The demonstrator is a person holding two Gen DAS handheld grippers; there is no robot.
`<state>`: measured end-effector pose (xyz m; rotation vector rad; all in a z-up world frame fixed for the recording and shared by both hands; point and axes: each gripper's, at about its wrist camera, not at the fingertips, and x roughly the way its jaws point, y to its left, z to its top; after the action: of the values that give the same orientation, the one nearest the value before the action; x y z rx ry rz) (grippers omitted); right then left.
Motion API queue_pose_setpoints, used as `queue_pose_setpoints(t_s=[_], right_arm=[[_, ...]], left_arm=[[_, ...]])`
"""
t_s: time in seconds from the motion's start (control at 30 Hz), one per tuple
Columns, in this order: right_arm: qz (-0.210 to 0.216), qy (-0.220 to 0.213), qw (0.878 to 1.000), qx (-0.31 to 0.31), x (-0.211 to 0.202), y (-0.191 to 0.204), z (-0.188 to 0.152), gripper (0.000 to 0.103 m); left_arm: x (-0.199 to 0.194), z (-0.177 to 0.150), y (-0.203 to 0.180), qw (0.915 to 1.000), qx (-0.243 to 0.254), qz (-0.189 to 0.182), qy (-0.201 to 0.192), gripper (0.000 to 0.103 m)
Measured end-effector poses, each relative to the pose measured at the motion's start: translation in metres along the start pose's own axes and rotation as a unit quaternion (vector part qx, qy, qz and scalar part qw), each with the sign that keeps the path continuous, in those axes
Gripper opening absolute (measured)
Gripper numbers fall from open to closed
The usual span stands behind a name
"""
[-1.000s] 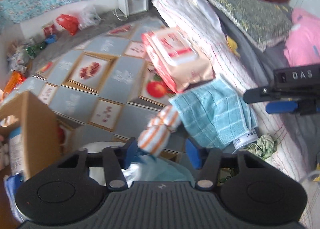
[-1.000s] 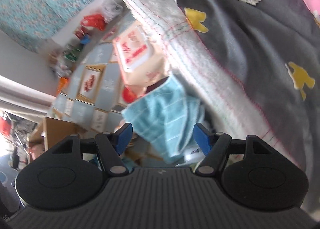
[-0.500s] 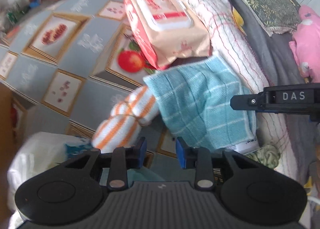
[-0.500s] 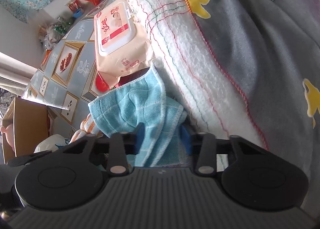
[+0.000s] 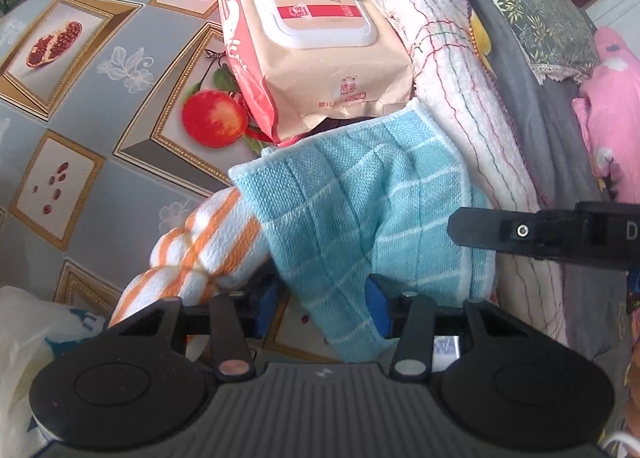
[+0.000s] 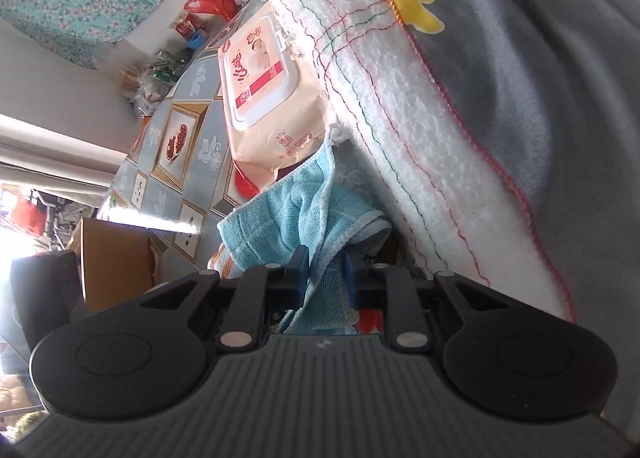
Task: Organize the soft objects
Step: 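Close the right tool on the light blue towel while the left tool grips it too, then lift and carry the light blue towel with both tools over the box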
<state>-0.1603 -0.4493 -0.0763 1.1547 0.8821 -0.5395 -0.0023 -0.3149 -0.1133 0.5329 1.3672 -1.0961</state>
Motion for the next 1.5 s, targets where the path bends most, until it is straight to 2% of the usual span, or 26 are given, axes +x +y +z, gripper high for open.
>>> queue_pose_setpoints(t_s=[0.1, 0.2, 0.3, 0.4, 0.7, 0.9, 1.07, 1.17, 1.33, 1.43, 1.5], right_arm=[[0.0, -0.001, 1.0, 0.001, 0.003, -0.001, 0.002, 0.019], [0.002, 0.002, 1.0, 0.002, 0.006, -0.001, 0.003, 0.019], [0.01, 0.005, 1.0, 0.007, 0.007, -0.001, 0.003, 0.019], [0.021, 0.011, 0.999, 0.023, 0.01, -0.004, 0.004, 0.02], [0.04, 0.025, 0.998, 0.05, 0.017, -0.008, 0.008, 0.021], [0.067, 0.035, 0.995, 0.069, 0.018, -0.012, 0.013, 0.027], [0.085, 0.049, 0.991, 0.085, 0.024, -0.014, 0.013, 0.031], [0.093, 0.056, 0.99, 0.087, 0.028, -0.013, 0.012, 0.032], [0.095, 0.061, 0.989, 0.091, 0.034, -0.013, 0.01, 0.032], [0.1, 0.061, 0.989, 0.094, 0.036, -0.013, 0.01, 0.032], [0.104, 0.059, 0.988, 0.097, 0.036, -0.012, 0.009, 0.032]], left_arm=[[0.003, 0.003, -0.001, 1.0, -0.003, -0.003, -0.003, 0.034], [-0.001, 0.007, -0.003, 0.9997, -0.004, -0.021, -0.008, 0.025], [-0.012, 0.007, -0.006, 0.9986, 0.008, -0.046, -0.023, 0.025], [-0.017, 0.006, -0.01, 0.9974, 0.024, -0.064, -0.023, 0.031], [-0.018, 0.007, -0.022, 0.9949, 0.059, -0.077, -0.027, 0.048], [-0.023, 0.01, -0.02, 0.9927, 0.053, -0.105, -0.025, 0.069], [-0.021, 0.01, -0.024, 0.9929, 0.052, -0.103, -0.026, 0.072], [-0.018, 0.011, -0.028, 0.994, 0.055, -0.089, -0.031, 0.067], [-0.008, 0.014, -0.03, 0.997, 0.059, -0.048, -0.018, 0.032], [-0.009, 0.015, -0.027, 0.9977, 0.054, -0.038, -0.017, 0.021], [-0.011, 0.014, -0.027, 0.9977, 0.056, -0.032, -0.022, 0.018]])
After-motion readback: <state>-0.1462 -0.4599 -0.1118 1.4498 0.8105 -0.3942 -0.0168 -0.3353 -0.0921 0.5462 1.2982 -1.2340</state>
